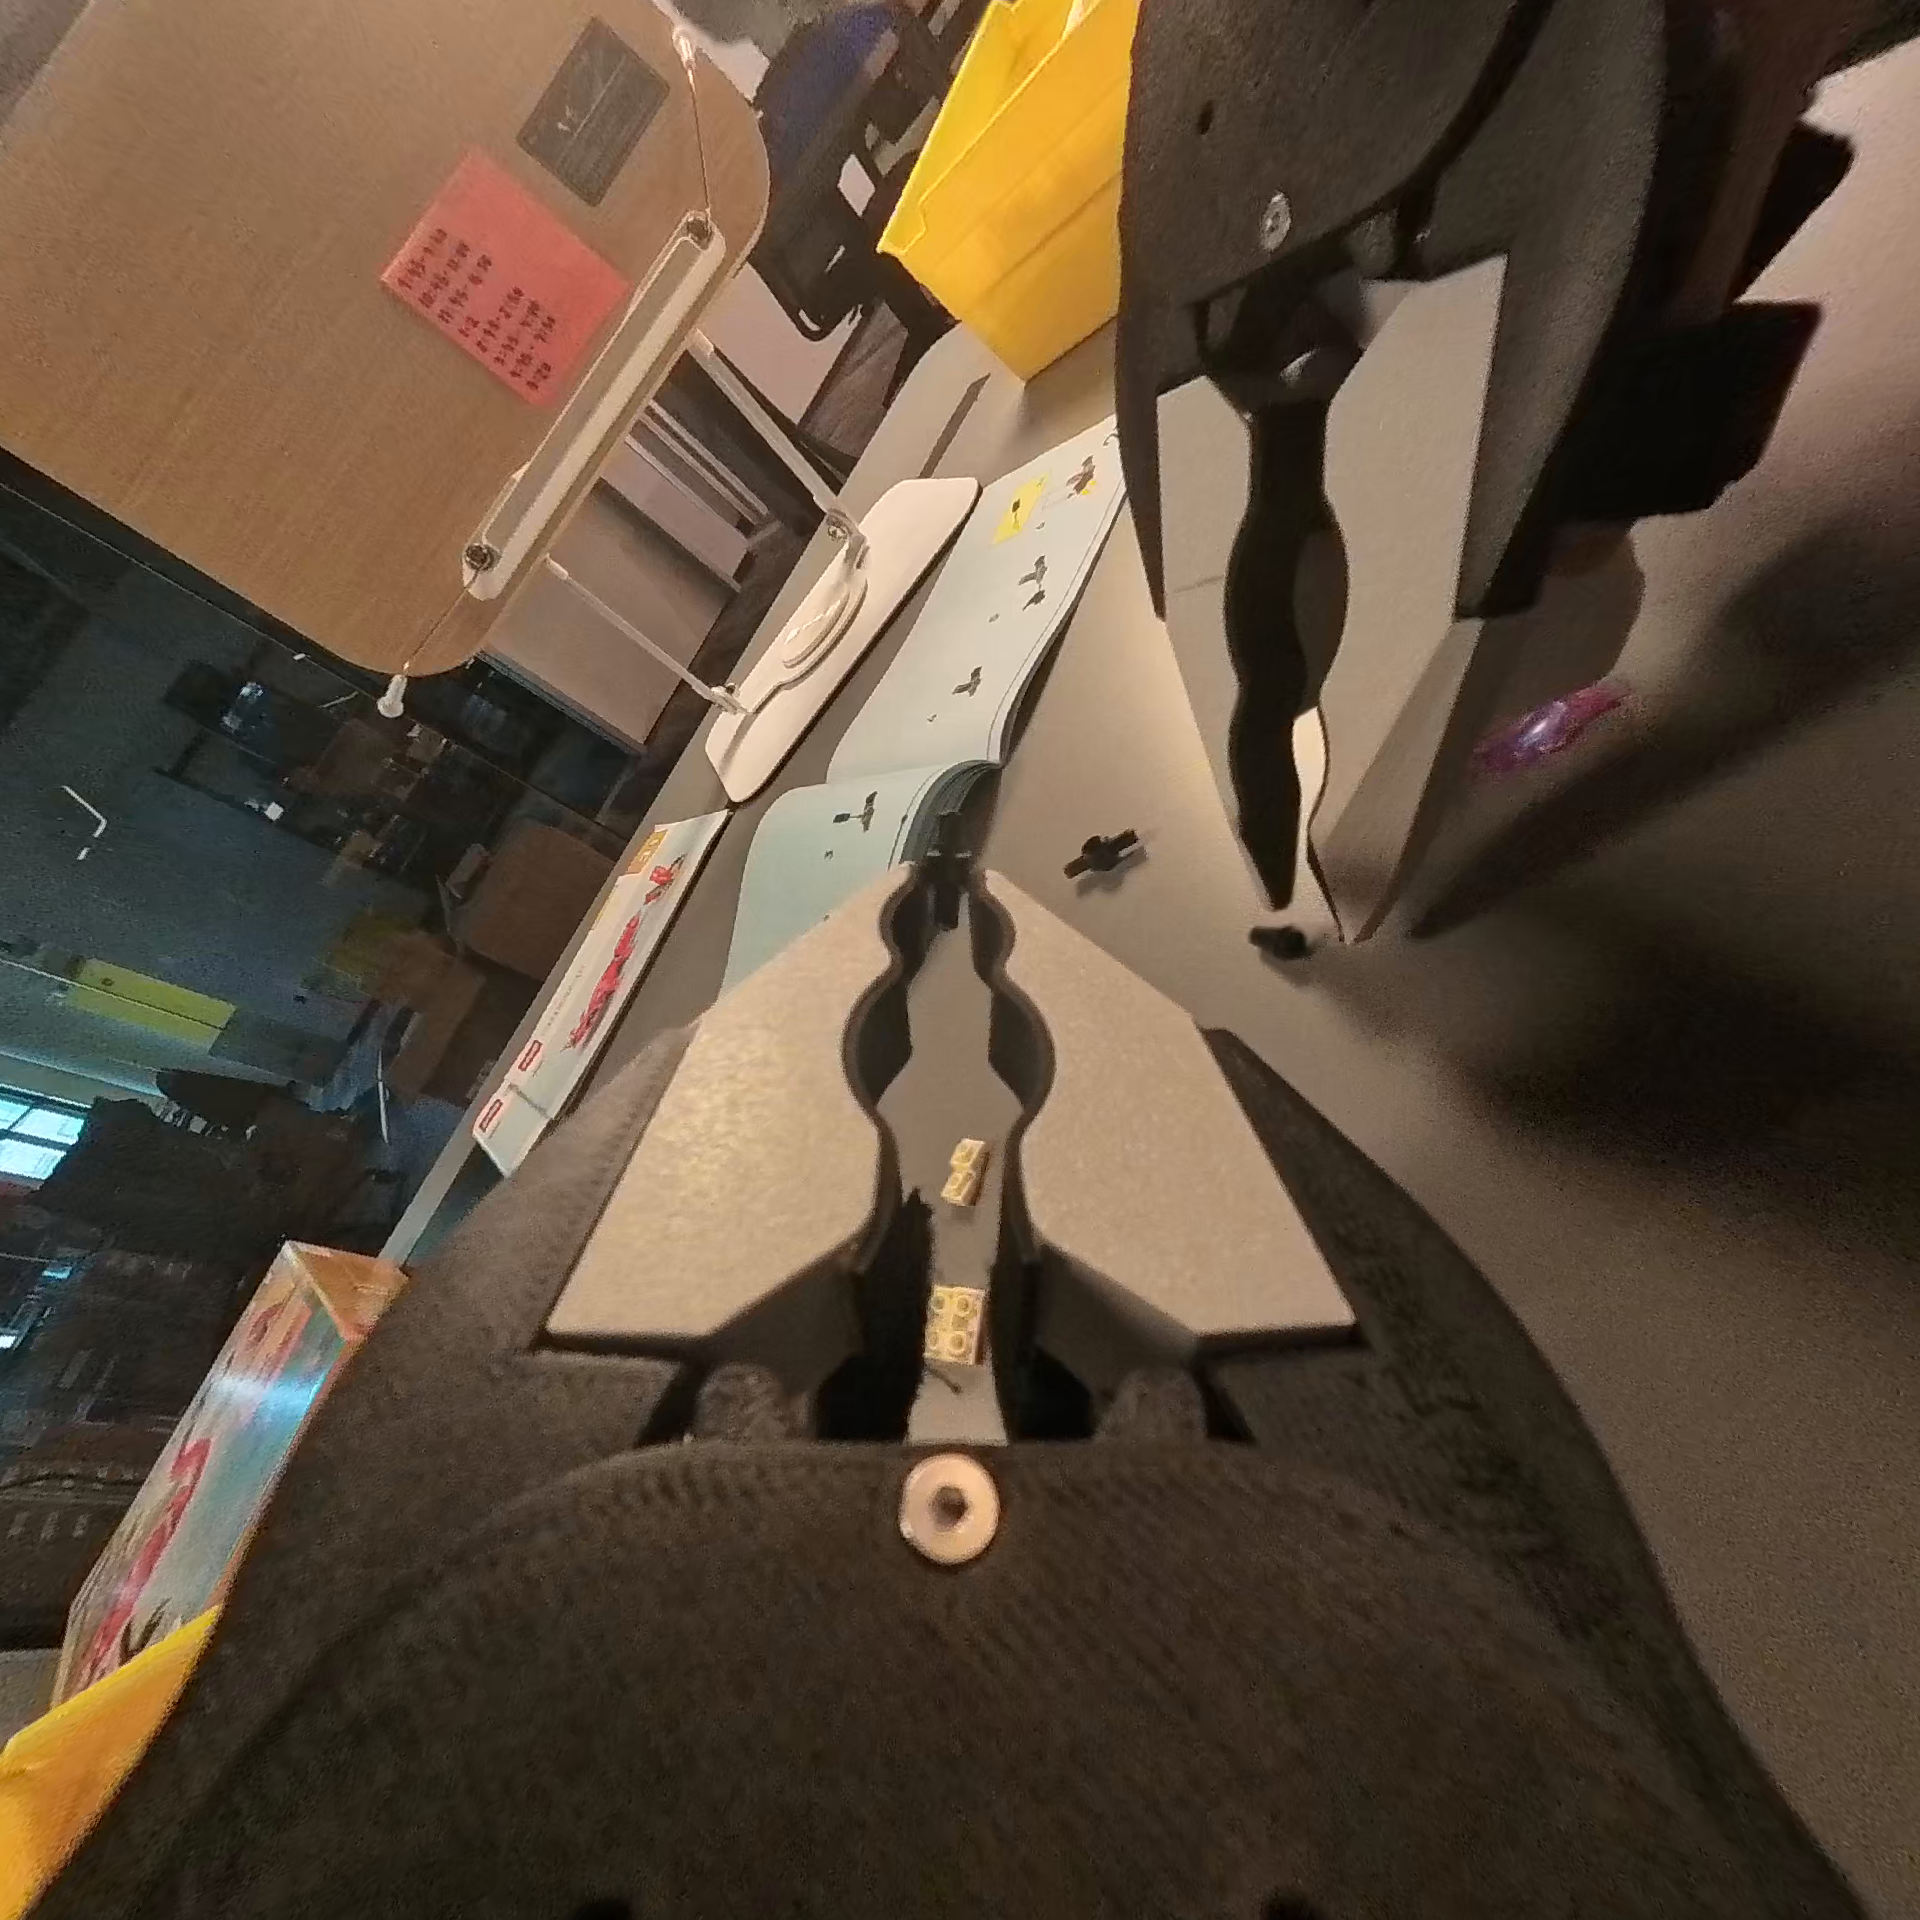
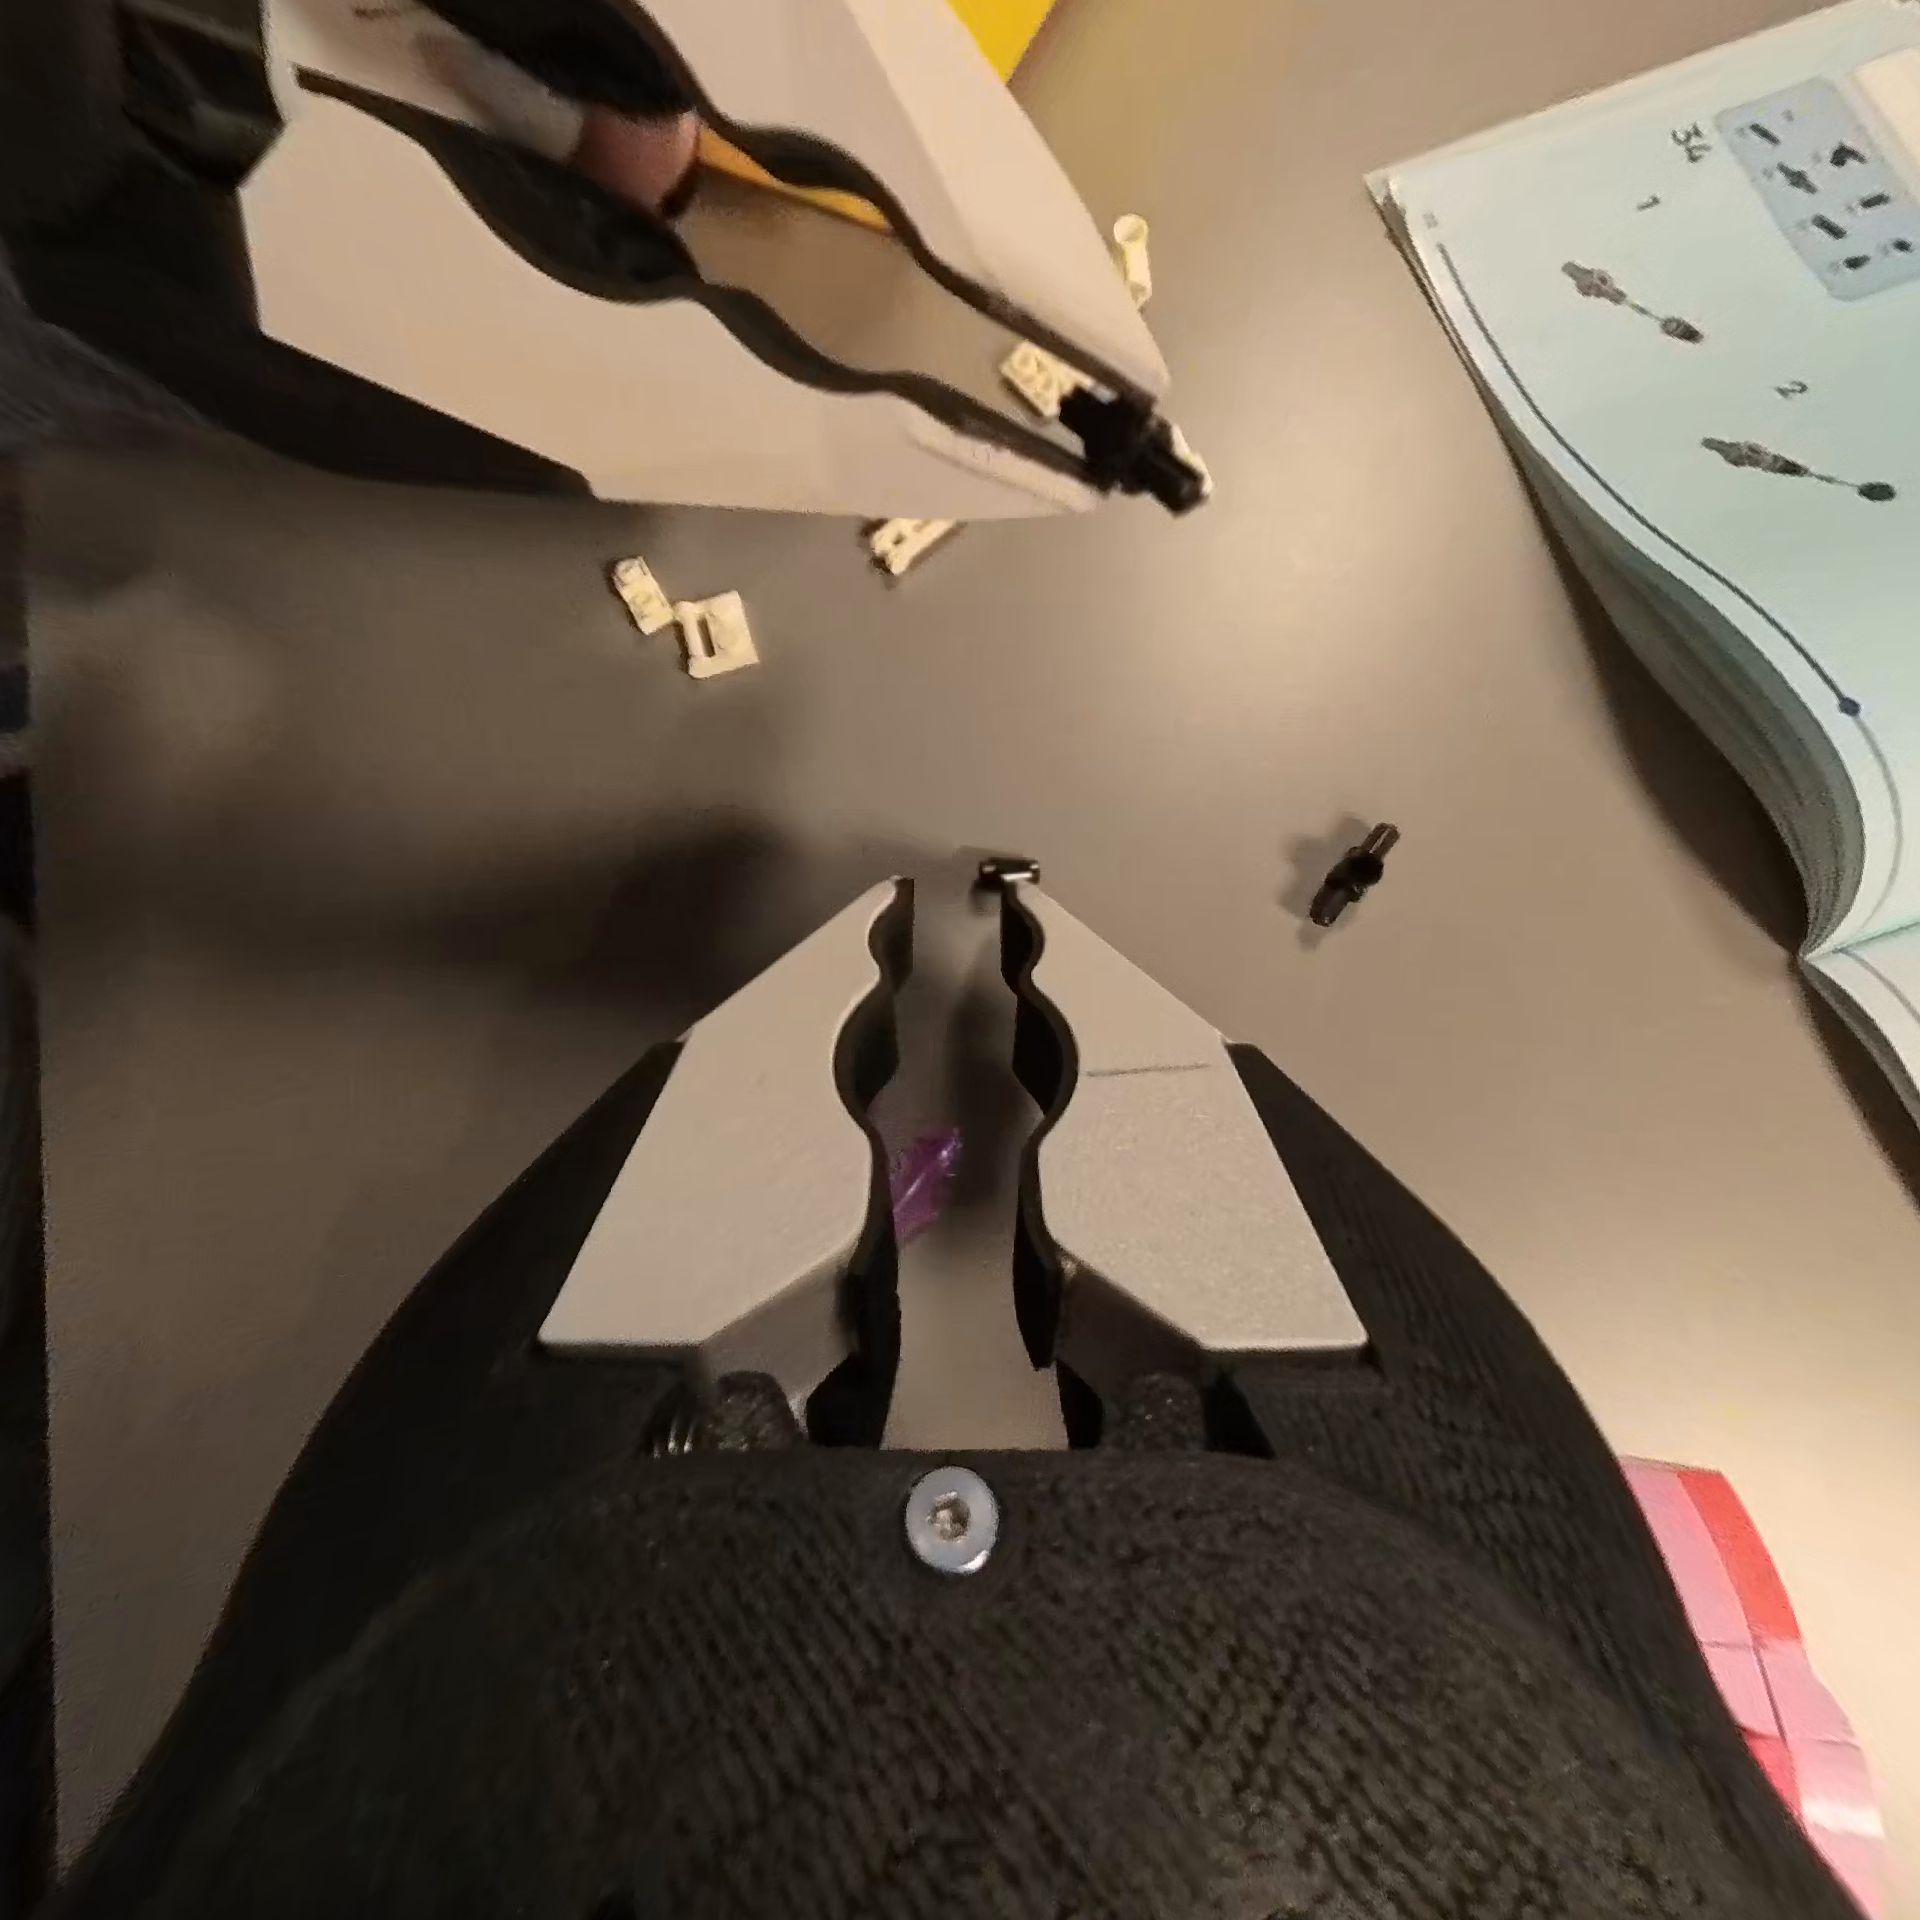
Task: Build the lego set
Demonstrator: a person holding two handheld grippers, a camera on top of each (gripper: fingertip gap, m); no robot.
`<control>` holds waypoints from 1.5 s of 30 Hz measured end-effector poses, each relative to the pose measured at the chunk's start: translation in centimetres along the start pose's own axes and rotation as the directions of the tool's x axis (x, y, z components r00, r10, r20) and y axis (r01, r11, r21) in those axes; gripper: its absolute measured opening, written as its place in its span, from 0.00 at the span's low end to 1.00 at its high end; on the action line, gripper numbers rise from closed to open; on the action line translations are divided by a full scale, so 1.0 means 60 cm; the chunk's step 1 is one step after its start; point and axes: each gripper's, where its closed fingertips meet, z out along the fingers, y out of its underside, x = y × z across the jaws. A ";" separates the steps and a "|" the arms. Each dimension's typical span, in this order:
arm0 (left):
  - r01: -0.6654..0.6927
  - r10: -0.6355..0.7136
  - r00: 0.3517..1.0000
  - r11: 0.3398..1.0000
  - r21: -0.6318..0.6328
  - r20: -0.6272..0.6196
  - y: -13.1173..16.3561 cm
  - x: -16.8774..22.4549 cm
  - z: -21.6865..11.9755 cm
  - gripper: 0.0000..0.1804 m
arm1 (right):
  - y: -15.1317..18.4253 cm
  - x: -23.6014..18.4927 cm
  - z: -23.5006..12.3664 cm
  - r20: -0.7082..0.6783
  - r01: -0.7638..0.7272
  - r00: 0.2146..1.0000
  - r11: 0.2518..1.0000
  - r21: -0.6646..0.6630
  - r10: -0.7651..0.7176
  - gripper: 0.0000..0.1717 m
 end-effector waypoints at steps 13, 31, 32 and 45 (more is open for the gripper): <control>0.024 -0.024 0.999 1.000 -0.004 0.023 0.003 -0.013 -0.003 0.04 | -0.019 0.031 0.030 -0.002 0.180 0.984 0.982 0.058 -0.180 0.16; 0.013 -0.013 1.000 1.000 -0.017 0.019 0.007 -0.010 -0.001 0.04 | -0.029 0.057 0.038 -0.039 0.024 0.999 0.994 0.108 -0.020 0.03; 0.011 -0.011 1.000 1.000 -0.018 0.019 0.007 -0.010 -0.001 0.04 | -0.029 0.057 0.038 -0.045 0.027 0.999 0.994 0.105 -0.022 0.02; -0.108 0.106 0.991 0.994 -0.014 -0.081 0.013 0.030 0.006 0.04 | -0.061 0.061 -0.052 -0.388 0.432 0.858 0.882 0.189 -0.337 0.02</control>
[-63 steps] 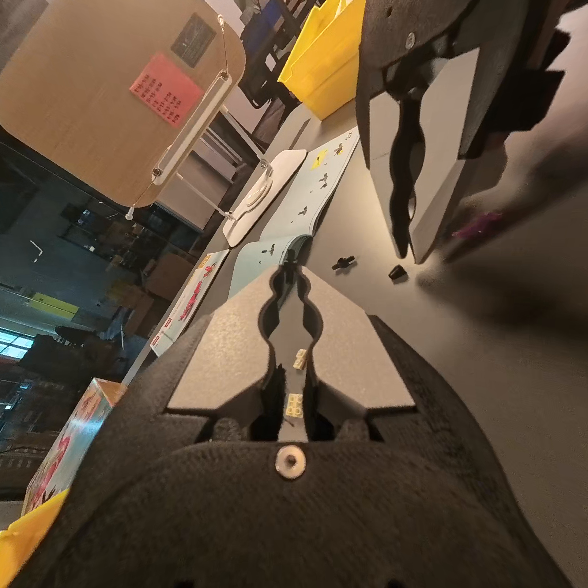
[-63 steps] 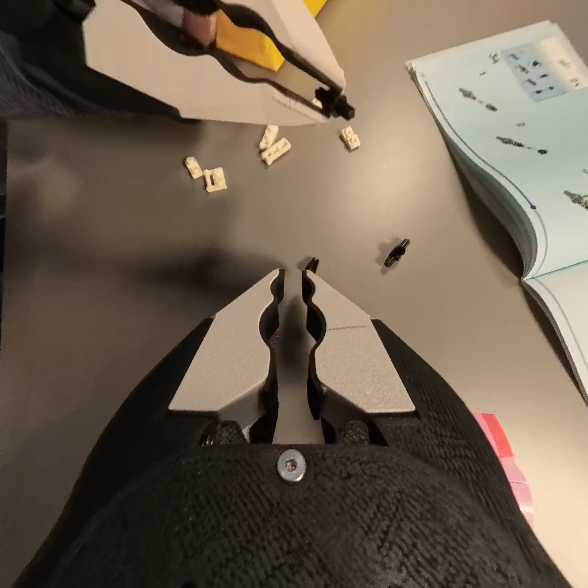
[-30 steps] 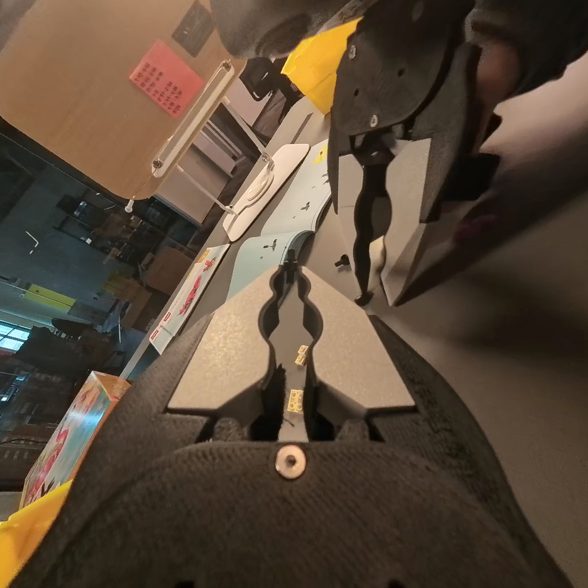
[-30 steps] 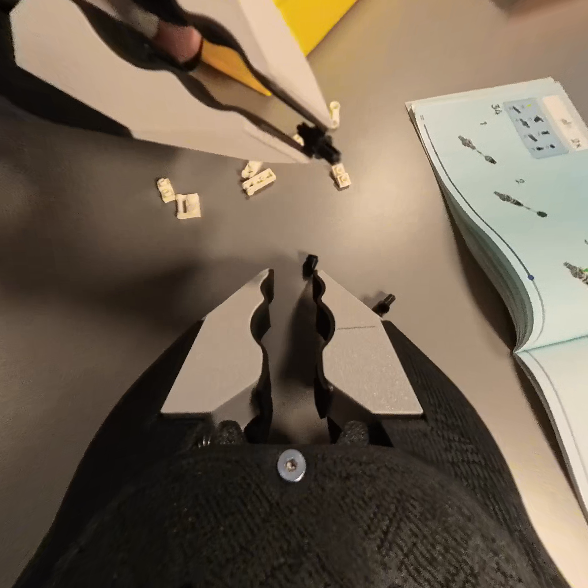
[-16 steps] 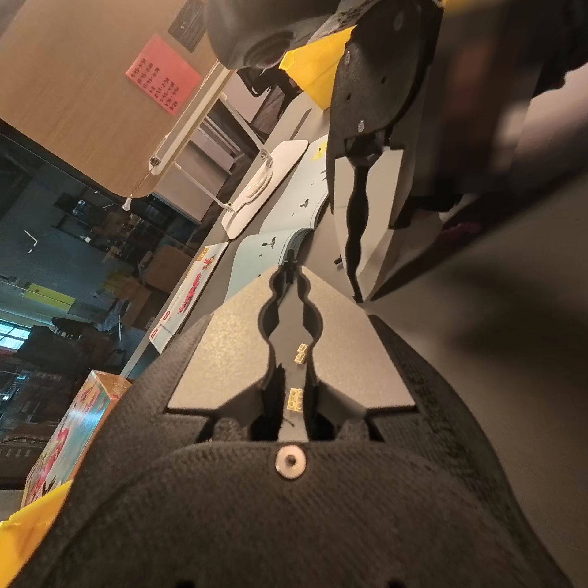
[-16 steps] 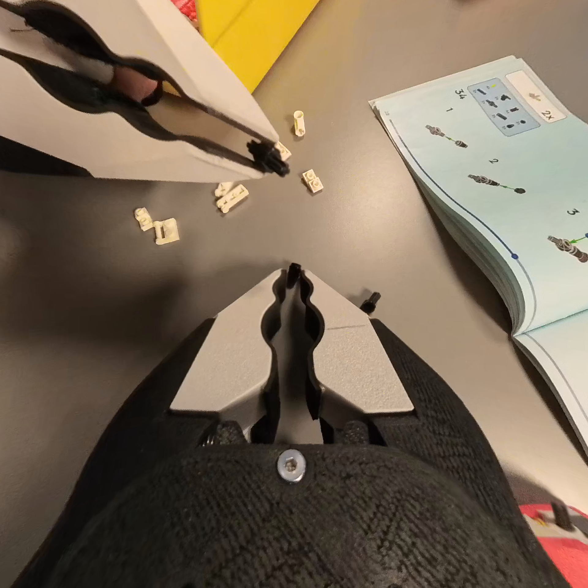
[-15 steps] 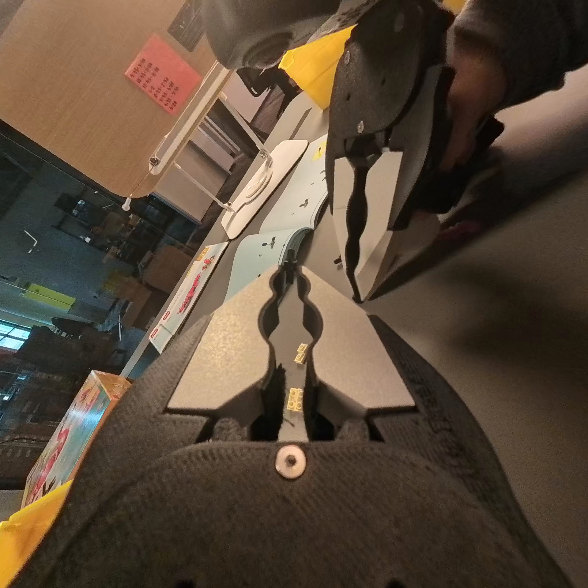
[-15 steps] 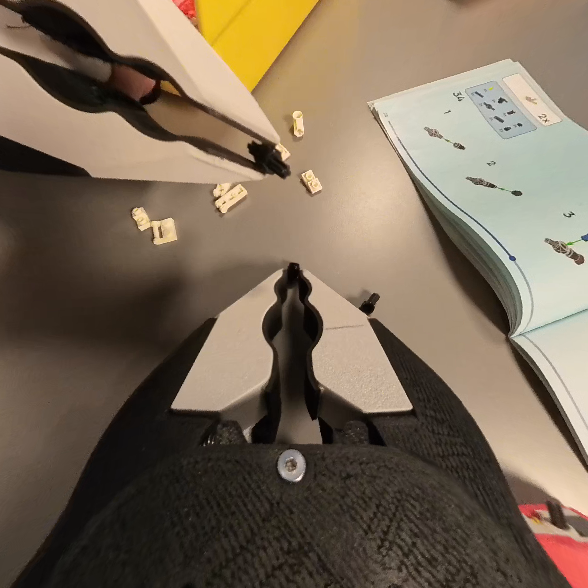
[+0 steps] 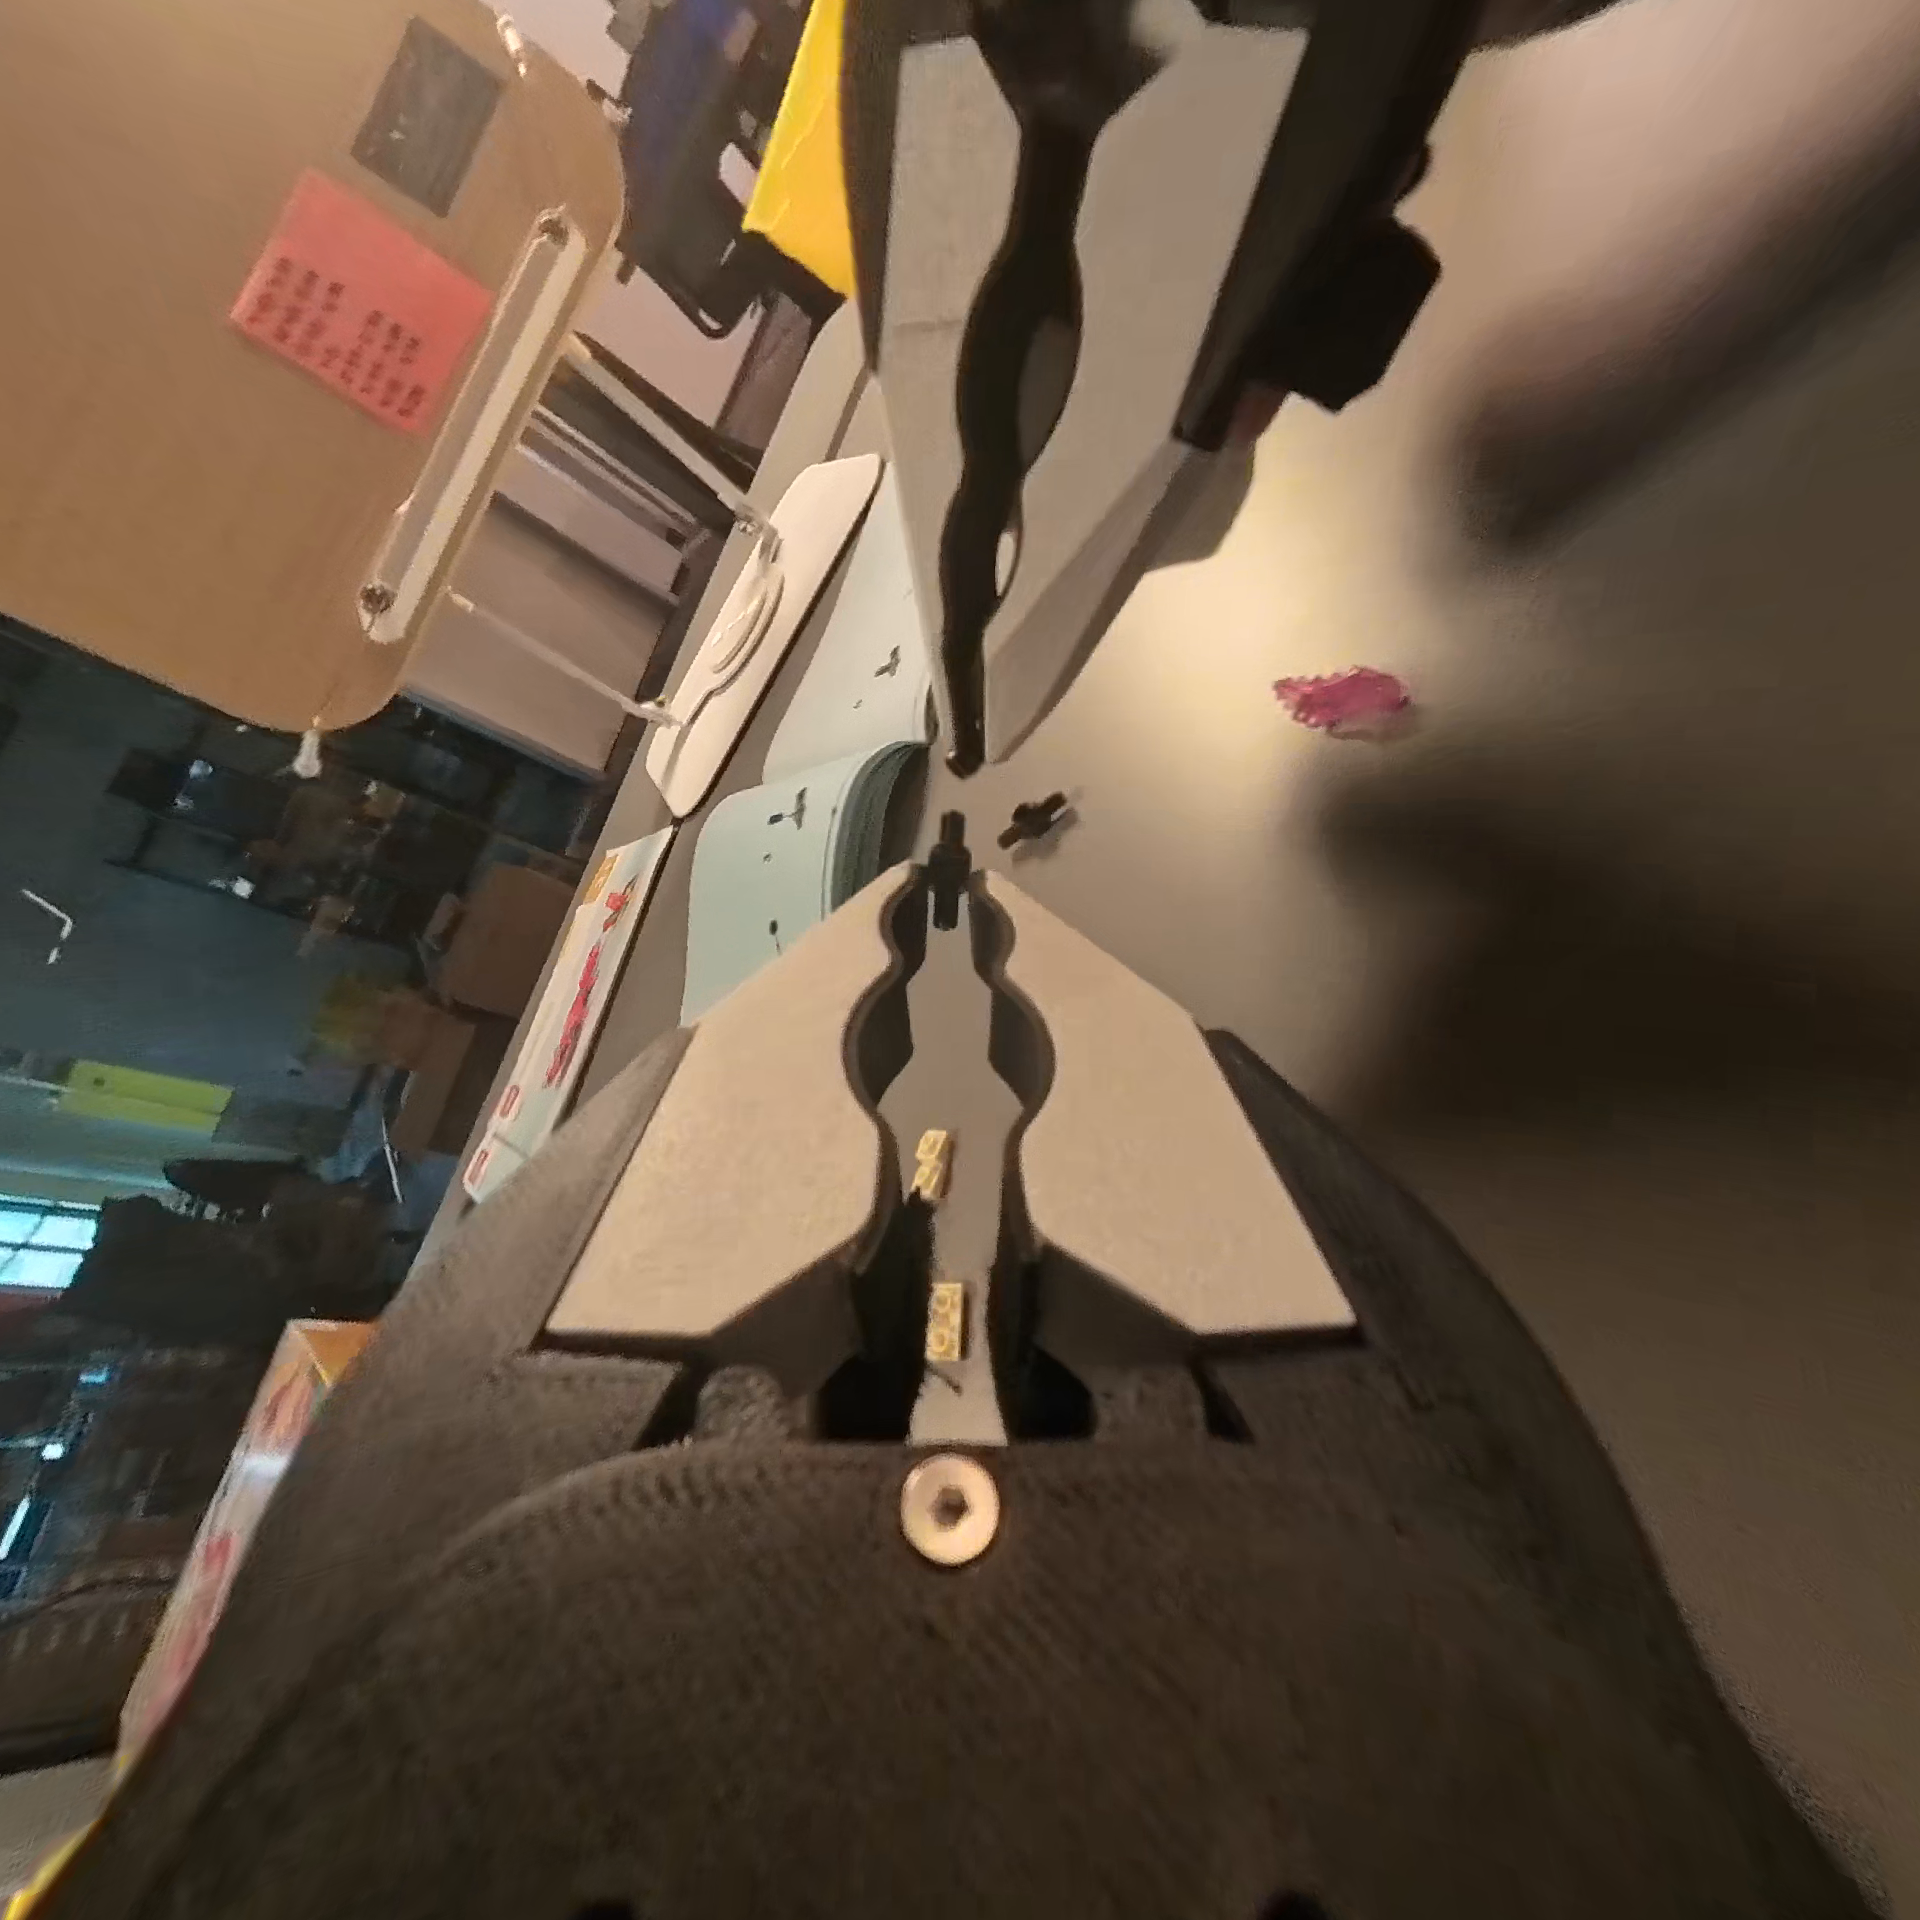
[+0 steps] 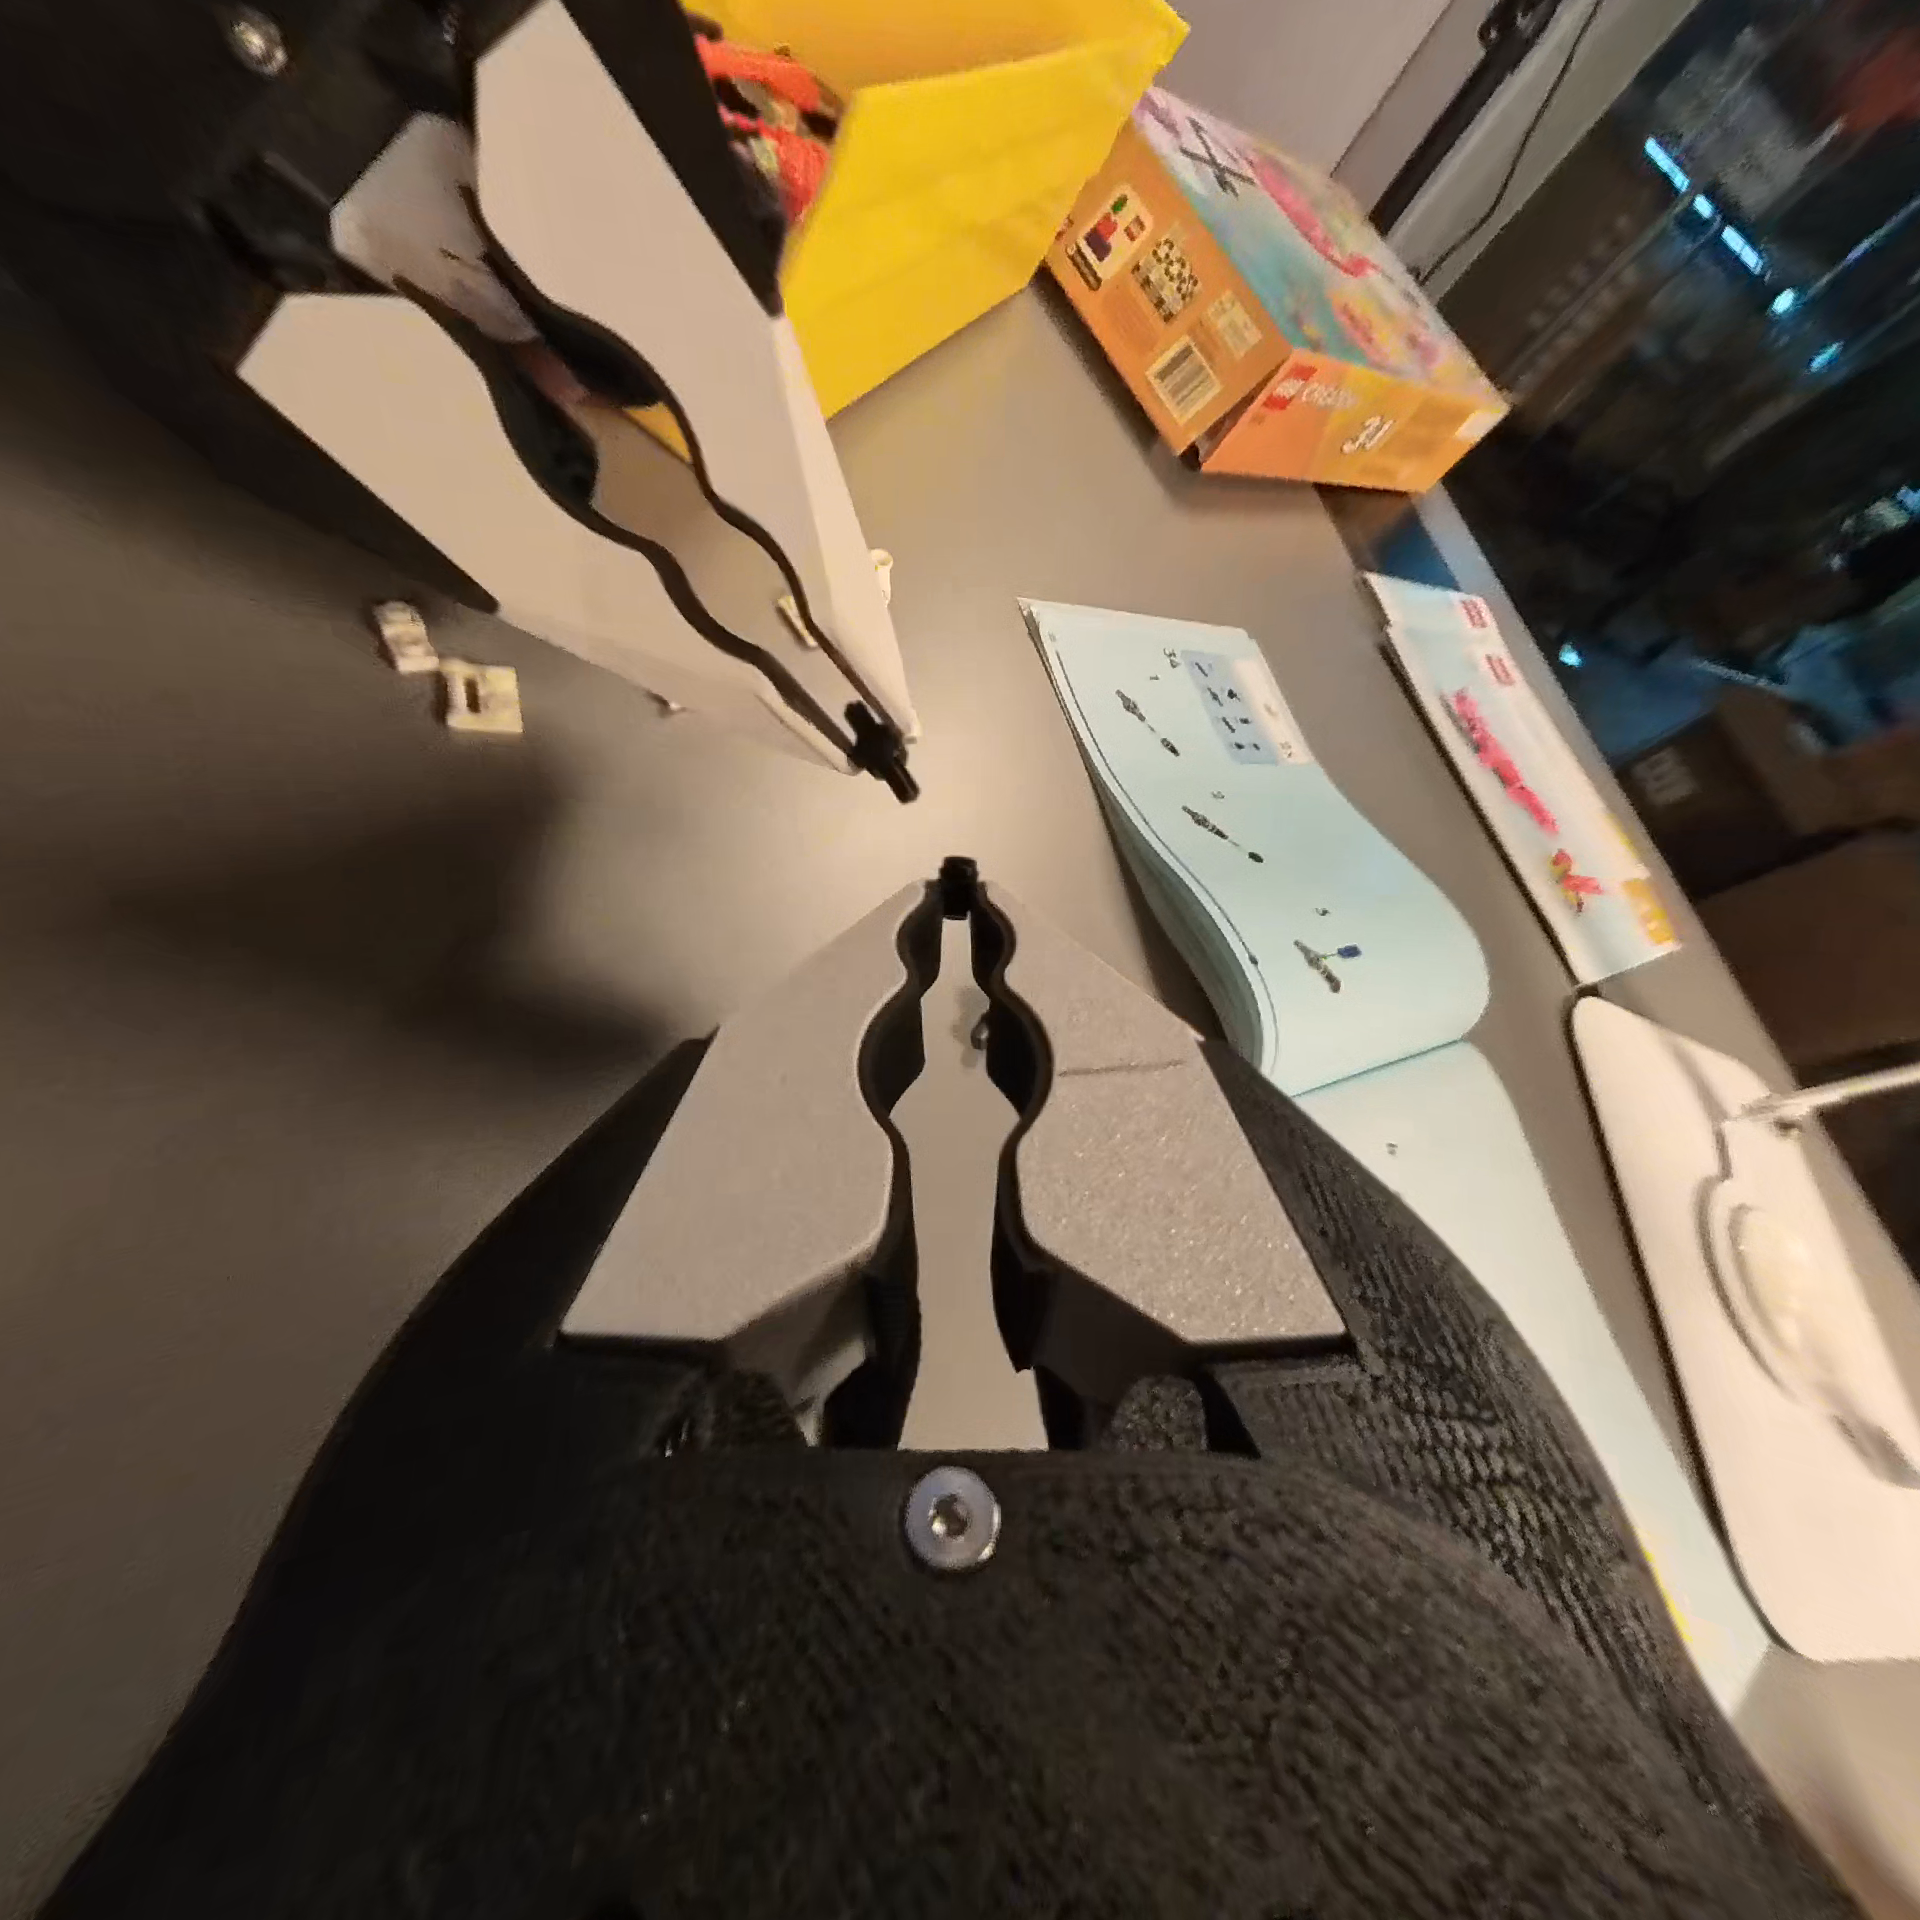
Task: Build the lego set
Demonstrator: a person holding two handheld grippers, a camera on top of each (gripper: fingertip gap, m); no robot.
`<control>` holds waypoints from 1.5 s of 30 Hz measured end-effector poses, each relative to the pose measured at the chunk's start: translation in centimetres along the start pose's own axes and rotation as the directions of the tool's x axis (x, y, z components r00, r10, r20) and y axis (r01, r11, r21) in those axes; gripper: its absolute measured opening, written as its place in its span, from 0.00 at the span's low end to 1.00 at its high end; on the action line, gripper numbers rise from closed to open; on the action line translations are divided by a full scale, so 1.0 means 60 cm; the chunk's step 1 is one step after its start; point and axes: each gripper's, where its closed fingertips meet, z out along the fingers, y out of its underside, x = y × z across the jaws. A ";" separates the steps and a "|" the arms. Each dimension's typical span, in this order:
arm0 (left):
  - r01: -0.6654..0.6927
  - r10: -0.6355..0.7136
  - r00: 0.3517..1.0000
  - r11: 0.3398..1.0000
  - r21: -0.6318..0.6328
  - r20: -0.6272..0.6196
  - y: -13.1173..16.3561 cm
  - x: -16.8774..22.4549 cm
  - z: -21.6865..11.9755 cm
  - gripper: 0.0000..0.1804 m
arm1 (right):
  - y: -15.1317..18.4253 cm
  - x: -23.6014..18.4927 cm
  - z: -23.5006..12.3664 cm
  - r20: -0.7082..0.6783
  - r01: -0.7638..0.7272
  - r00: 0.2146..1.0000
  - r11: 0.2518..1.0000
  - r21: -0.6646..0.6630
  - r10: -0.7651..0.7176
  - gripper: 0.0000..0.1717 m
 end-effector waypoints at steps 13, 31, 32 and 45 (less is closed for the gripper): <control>-0.127 0.124 0.990 0.991 0.043 0.073 -0.011 -0.001 0.002 0.04 | -0.018 -0.020 -0.018 0.158 -0.138 0.980 0.985 0.101 0.121 0.02; -0.315 0.311 0.949 0.940 0.132 0.050 -0.030 0.029 -0.003 0.03 | 0.002 -0.045 -0.030 0.276 -0.114 0.956 0.993 0.040 0.099 0.02; -0.317 0.314 0.948 0.939 0.131 0.047 -0.030 0.030 -0.003 0.03 | 0.002 -0.047 -0.029 0.280 -0.112 0.955 0.993 0.041 0.096 0.02; -0.366 0.370 0.929 0.918 0.151 0.000 -0.034 0.050 -0.003 0.03 | 0.008 -0.060 -0.032 0.333 -0.119 0.937 0.992 0.031 0.102 0.01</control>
